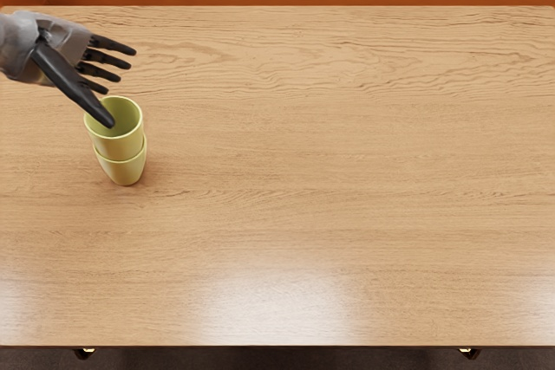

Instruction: Pick up cup and place in cup with left hand

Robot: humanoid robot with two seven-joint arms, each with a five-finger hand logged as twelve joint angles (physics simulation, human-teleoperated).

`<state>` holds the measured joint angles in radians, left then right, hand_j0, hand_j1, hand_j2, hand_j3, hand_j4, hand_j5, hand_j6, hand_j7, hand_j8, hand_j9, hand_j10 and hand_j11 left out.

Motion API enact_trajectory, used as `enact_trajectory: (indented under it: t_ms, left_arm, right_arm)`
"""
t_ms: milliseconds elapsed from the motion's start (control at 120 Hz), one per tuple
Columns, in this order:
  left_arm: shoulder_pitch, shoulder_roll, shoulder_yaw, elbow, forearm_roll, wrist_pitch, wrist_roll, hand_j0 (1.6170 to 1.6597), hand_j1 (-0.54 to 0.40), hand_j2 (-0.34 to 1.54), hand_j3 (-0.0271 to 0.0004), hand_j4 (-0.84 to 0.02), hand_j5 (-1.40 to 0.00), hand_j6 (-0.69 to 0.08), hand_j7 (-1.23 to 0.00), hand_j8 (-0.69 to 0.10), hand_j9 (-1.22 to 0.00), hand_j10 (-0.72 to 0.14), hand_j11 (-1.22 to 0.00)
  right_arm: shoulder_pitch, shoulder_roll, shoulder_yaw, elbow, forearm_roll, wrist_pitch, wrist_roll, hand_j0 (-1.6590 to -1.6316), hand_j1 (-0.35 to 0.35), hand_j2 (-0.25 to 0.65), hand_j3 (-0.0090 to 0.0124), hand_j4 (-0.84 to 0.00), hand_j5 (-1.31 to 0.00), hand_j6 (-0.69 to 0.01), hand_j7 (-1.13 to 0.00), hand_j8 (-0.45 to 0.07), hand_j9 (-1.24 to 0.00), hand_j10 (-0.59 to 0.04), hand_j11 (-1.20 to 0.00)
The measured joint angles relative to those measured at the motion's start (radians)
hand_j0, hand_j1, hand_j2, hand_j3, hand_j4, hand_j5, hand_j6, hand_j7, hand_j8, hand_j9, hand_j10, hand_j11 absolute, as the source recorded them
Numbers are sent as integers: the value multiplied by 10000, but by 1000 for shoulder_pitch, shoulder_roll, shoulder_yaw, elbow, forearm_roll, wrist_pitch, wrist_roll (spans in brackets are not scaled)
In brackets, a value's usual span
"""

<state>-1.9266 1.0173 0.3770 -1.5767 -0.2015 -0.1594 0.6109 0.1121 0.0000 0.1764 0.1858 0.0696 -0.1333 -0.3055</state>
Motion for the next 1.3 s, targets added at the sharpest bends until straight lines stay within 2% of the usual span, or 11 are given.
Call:
enact_trajectory:
  t_ms: [133, 242, 433, 575, 767, 900, 1042, 1300]
  left_arm:
    - [-1, 54, -45, -47, -86, -49, 0, 16580, 3313, 15, 0, -169, -198, -167, -197, -165, -197, -165, -195]
    - [10, 84, -68, -65, -177, -141, 0, 16581, 3381, -2, 0, -100, -116, -99, -116, -99, -115, -99, -114]
    - [60, 156, -79, -73, -292, -322, 0, 16581, 3366, -5, 0, -94, -123, -93, -123, -95, -123, -98, -122]
    - [71, 159, -80, -70, -316, -417, 0, 16581, 3346, -2, 0, -102, -142, -100, -142, -103, -142, -107, -142]
    - [110, 158, -80, -51, -323, -447, 0, 16581, 3357, -3, 0, -88, -128, -85, -129, -88, -129, -94, -129]
    - [160, 166, -79, -24, -321, -451, 0, 16581, 3415, -13, 0, -37, -65, -34, -66, -38, -66, -44, -67]
    - [162, 168, -82, 11, -321, -452, 0, 16581, 3446, -18, 0, -9, -30, -5, -31, -9, -32, -16, -32]
    - [159, 156, -84, 22, -320, -452, 0, 16581, 3468, -23, 0, 12, -5, 16, -7, 12, -7, 5, -8]
  right_arm:
    - [0, 0, 0, 0, 1, 0, -1, -16581, -3139, -59, 0, -293, -381, -293, -381, -293, -381, -293, -381]
    - [0, 0, 0, 0, 1, 0, -1, -16581, -3139, -59, 0, -293, -381, -294, -381, -294, -381, -294, -381]
    - [1, 0, 1, 1, 1, 1, -1, -16581, -3139, -59, 0, -293, -381, -294, -381, -294, -381, -294, -381]
    - [1, 0, 1, 1, 1, 1, -1, -16581, -3139, -59, 0, -294, -381, -294, -381, -294, -381, -294, -381]
    - [1, 0, 1, 2, 1, 1, -1, -16581, -3139, -59, 0, -293, -381, -294, -381, -294, -381, -294, -381]
    - [1, 0, 1, 4, 1, 1, -1, -16581, -3139, -59, 0, -293, -381, -294, -381, -294, -381, -293, -381]
    - [1, 0, 1, 5, 1, 1, -1, -16581, -3139, -59, 0, -293, -381, -294, -381, -294, -381, -293, -381]
    - [1, 0, 1, 6, 1, 1, -1, -16581, -3139, -59, 0, -293, -381, -293, -381, -293, -381, -293, -381]
